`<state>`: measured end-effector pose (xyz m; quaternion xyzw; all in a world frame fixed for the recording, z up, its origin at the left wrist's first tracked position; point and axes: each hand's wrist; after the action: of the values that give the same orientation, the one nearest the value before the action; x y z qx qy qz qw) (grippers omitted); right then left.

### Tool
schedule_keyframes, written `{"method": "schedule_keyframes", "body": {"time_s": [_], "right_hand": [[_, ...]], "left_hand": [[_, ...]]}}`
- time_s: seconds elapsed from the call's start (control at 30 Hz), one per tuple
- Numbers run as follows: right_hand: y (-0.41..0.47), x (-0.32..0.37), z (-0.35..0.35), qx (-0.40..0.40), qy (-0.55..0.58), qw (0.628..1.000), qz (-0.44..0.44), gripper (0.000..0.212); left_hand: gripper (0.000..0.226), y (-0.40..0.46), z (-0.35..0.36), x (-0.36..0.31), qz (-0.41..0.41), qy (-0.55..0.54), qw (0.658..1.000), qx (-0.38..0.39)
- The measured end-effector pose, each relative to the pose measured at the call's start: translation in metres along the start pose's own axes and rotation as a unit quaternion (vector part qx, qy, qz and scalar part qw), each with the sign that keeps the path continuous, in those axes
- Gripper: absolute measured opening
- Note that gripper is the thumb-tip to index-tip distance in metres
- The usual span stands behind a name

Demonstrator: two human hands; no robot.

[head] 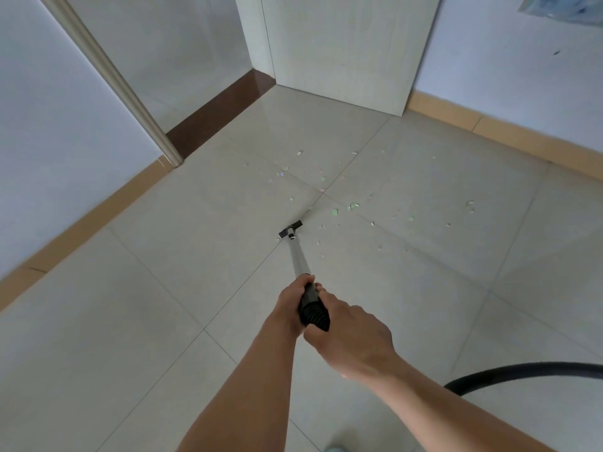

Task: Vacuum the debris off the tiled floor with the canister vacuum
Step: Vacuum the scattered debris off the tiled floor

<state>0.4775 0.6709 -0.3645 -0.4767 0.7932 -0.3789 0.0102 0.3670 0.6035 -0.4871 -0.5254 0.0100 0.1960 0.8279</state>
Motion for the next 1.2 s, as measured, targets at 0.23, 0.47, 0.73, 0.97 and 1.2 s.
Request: {"method": "schedule_keyframes", "body": {"time_s": [0.23,0.47,0.73,0.97,1.2], "right_hand": [[-0.007,-0.032,-0.005,0.006,0.006,1.000,0.009,0.068],[-0.038,-0.069,0.001,0.011,0.013,1.000,0.002,0.066],[-0.082,-0.110,0.009,0.027,-0.002,1.000,-0.009,0.066],[-0.115,-0.146,0.024,0.035,-0.031,0.999,-0.013,0.066],[-0.121,-0.157,0.036,0.036,-0.063,0.997,-0.023,0.067]], "left_hand": [[0.013,0.007,0.016,0.029,-0.013,-0.006,1.000,-0.001],[0.011,-0.006,0.021,0.076,-0.026,-0.021,0.999,-0.012],[0.011,-0.030,0.022,0.135,-0.021,-0.035,0.999,-0.018],[0.014,-0.049,0.024,0.187,-0.013,-0.048,0.999,-0.024],[0.020,-0.054,0.020,0.205,0.005,-0.039,0.999,-0.033]]}}
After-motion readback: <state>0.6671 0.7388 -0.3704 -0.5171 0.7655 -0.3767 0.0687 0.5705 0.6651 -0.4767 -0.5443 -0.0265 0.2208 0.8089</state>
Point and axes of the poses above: each hand's wrist, its own y-axis towards the middle knuckle, its own z-axis out of the palm, x = y × z, and after that the axes turned 10 degrees about -y, right-handed
